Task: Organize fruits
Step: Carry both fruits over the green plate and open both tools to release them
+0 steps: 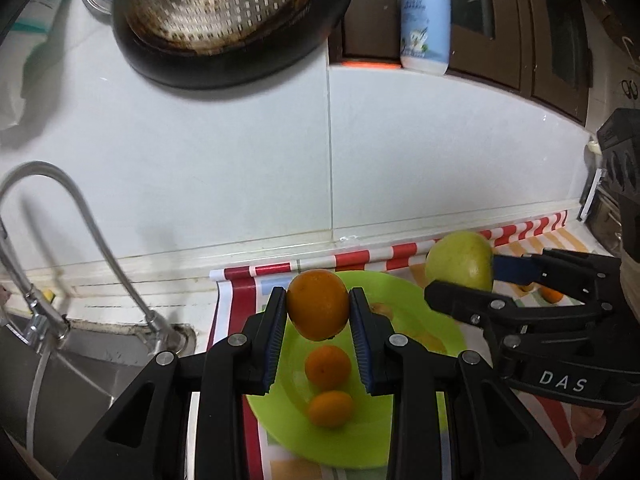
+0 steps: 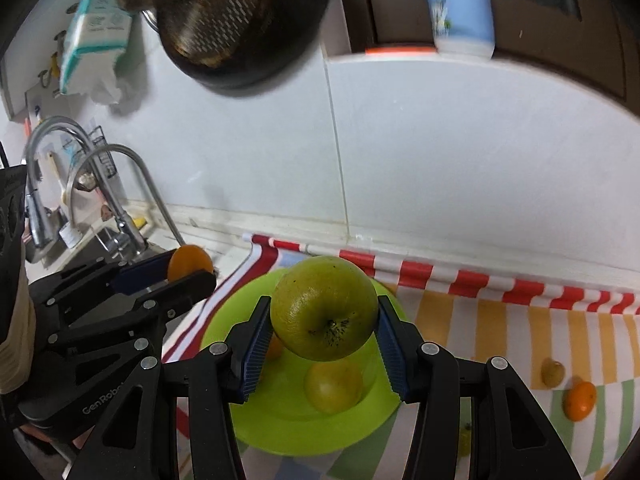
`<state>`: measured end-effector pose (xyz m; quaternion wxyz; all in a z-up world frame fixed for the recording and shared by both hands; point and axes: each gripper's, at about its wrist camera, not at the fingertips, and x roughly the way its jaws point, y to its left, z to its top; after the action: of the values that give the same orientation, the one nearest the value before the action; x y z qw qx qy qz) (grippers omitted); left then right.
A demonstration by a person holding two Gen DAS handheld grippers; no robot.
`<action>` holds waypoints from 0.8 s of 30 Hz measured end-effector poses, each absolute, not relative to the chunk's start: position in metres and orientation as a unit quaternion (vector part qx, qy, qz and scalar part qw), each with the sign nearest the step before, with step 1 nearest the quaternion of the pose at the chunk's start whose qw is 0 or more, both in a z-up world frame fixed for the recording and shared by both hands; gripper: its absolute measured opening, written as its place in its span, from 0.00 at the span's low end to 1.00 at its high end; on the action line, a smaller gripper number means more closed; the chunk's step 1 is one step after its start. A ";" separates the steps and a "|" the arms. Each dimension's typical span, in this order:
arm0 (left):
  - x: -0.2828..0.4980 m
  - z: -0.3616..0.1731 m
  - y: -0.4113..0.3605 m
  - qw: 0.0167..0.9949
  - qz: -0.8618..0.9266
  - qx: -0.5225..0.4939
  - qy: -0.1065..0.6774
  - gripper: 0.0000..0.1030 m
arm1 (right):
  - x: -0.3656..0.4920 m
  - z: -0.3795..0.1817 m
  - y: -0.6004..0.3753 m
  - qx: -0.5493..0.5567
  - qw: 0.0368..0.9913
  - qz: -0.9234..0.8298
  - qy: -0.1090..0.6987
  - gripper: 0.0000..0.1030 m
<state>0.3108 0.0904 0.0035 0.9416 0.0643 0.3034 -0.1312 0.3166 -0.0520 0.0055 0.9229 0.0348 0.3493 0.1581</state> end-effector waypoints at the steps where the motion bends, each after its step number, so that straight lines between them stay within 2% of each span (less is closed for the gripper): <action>1: 0.317 -0.001 0.090 0.941 -0.133 0.066 0.305 0.31 | 0.321 0.001 -0.052 0.038 0.921 0.159 0.355 0.50; 11: 0.361 -0.042 0.090 0.923 -0.143 0.079 0.349 0.31 | 0.356 -0.041 -0.043 0.035 0.901 0.153 0.404 0.50; 20: 0.376 -0.065 0.095 0.911 -0.145 0.075 0.379 0.31 | 0.365 -0.056 -0.035 0.025 0.892 0.153 0.425 0.50; 24: 0.374 -0.062 0.096 0.914 -0.141 0.070 0.374 0.38 | 0.366 -0.057 -0.033 0.022 0.890 0.151 0.430 0.50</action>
<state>0.3737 0.0960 -0.0616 0.9141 0.0701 0.3737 -0.1406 0.3663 -0.0331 -0.0572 0.8900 0.0223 0.4295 0.1513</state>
